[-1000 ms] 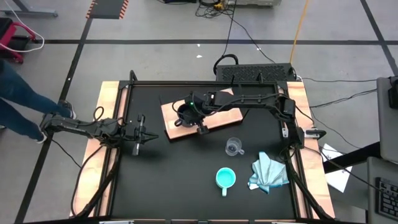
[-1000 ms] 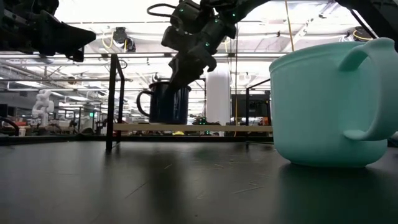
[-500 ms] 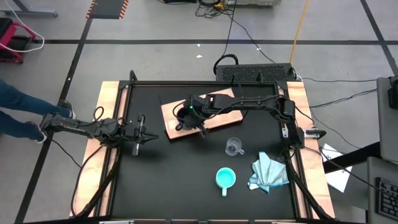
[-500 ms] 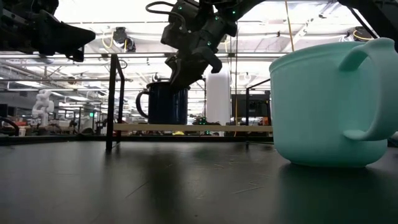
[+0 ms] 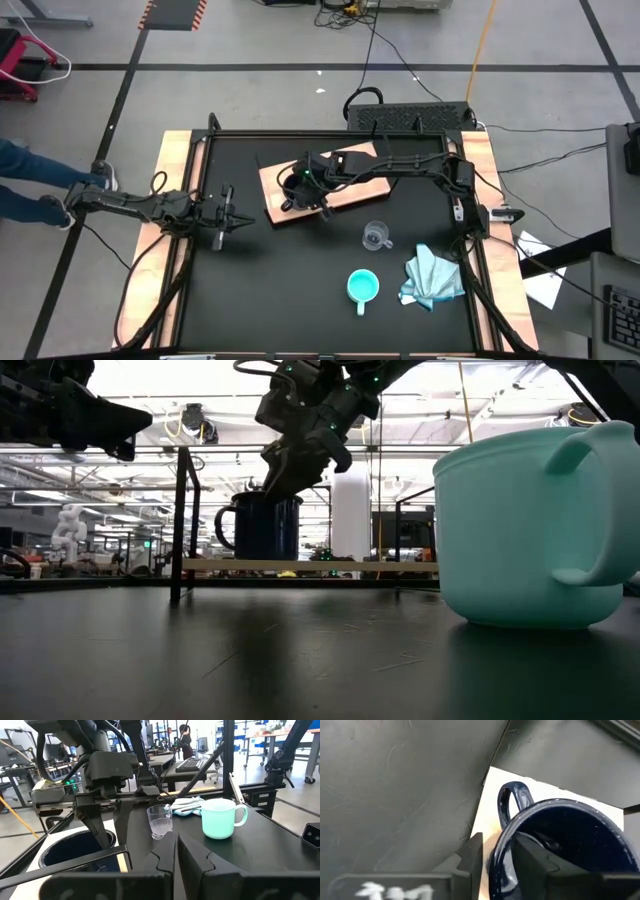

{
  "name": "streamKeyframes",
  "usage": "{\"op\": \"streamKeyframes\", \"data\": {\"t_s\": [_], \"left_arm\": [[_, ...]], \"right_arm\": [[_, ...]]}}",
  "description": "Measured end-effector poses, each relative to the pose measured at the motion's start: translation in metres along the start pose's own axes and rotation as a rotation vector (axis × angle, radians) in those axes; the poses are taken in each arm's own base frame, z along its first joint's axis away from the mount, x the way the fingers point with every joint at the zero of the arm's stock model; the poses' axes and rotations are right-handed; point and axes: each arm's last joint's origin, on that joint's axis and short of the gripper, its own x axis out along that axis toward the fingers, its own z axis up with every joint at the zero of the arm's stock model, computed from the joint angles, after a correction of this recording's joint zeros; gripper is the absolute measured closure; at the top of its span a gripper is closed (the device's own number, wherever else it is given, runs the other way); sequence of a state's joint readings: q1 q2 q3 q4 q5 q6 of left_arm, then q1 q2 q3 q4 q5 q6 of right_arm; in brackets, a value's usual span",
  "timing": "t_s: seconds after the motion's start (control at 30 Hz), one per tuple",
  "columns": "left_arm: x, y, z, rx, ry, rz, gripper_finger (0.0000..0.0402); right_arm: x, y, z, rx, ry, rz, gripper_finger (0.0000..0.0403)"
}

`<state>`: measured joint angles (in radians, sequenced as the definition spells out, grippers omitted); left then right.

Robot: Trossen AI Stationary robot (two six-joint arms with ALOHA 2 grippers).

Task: Stack small to large cups/mugs on shelf
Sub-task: Put the light blue cup on the shelf

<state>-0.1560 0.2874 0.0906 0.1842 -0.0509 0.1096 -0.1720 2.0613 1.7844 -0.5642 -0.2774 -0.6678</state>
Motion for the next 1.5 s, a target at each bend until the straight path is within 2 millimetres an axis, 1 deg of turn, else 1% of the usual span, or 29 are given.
{"op": "streamKeyframes", "data": {"t_s": [0.07,0.17,0.33,0.47,0.53,0.57,0.63,0.73,0.77,0.87,1.0,1.1,1.2,1.3,1.37,1.5], "left_arm": [[0.0,0.0,0.0,-0.001,0.0,0.0,0.0378],[0.0,0.0,0.0,-0.004,0.001,-0.001,0.0378],[0.0,0.0,0.0,-0.006,0.001,-0.005,0.0378],[0.0,0.0,0.0,-0.004,0.002,-0.006,0.0378],[0.0,0.0,0.0,-0.003,0.001,-0.006,0.0378],[0.0,0.0,0.0,-0.002,0.002,-0.005,0.0378],[0.0,0.0,0.0,-0.002,0.002,-0.005,0.0378],[0.0,0.0,0.0,0.004,0.002,-0.005,0.0378],[0.0,0.0,0.0,0.006,0.001,-0.004,0.0378],[0.0,0.0,0.0,0.01,0.002,-0.004,0.0378],[0.0,0.0,0.0,0.009,0.002,0.002,0.0378],[0.0,0.0,0.0,0.009,0.001,0.002,0.0378],[0.0,0.0,0.0,0.009,0.0,0.002,0.0378],[0.0,0.0,0.001,0.008,-0.005,0.003,0.0378],[0.0,0.0,0.001,0.01,-0.004,0.002,0.0378],[0.0,0.0,0.0,0.011,-0.002,0.002,0.0378]], "right_arm": [[-0.001,-0.001,0.002,-0.005,-0.002,-0.02,0.0294],[-0.008,-0.001,0.006,-0.012,-0.02,-0.039,0.0271],[-0.028,0.0,0.018,-0.004,-0.063,-0.097,0.0236],[-0.049,0.01,0.031,0.0,-0.101,-0.103,0.0231],[-0.059,0.018,0.038,-0.014,-0.112,-0.093,0.0246],[-0.064,0.023,0.041,-0.02,-0.111,-0.083,0.0259],[-0.072,0.033,0.047,-0.031,-0.112,-0.062,0.0299],[-0.079,0.047,0.056,-0.03,-0.125,-0.039,0.0375],[-0.081,0.053,0.059,-0.034,-0.126,-0.028,0.0388],[-0.079,0.07,0.068,-0.038,-0.127,0.008,0.0393],[-0.071,0.098,0.074,-0.081,-0.089,0.083,0.0401],[-0.064,0.115,0.071,-0.102,-0.081,0.115,0.0402],[-0.064,0.125,0.062,-0.093,-0.121,0.1,0.0402],[-0.075,0.132,0.049,-0.055,-0.225,0.052,0.0403],[-0.086,0.138,0.039,-0.035,-0.304,0.019,0.0403],[-0.112,0.158,0.013,-0.001,-0.427,-0.038,0.0403]]}}
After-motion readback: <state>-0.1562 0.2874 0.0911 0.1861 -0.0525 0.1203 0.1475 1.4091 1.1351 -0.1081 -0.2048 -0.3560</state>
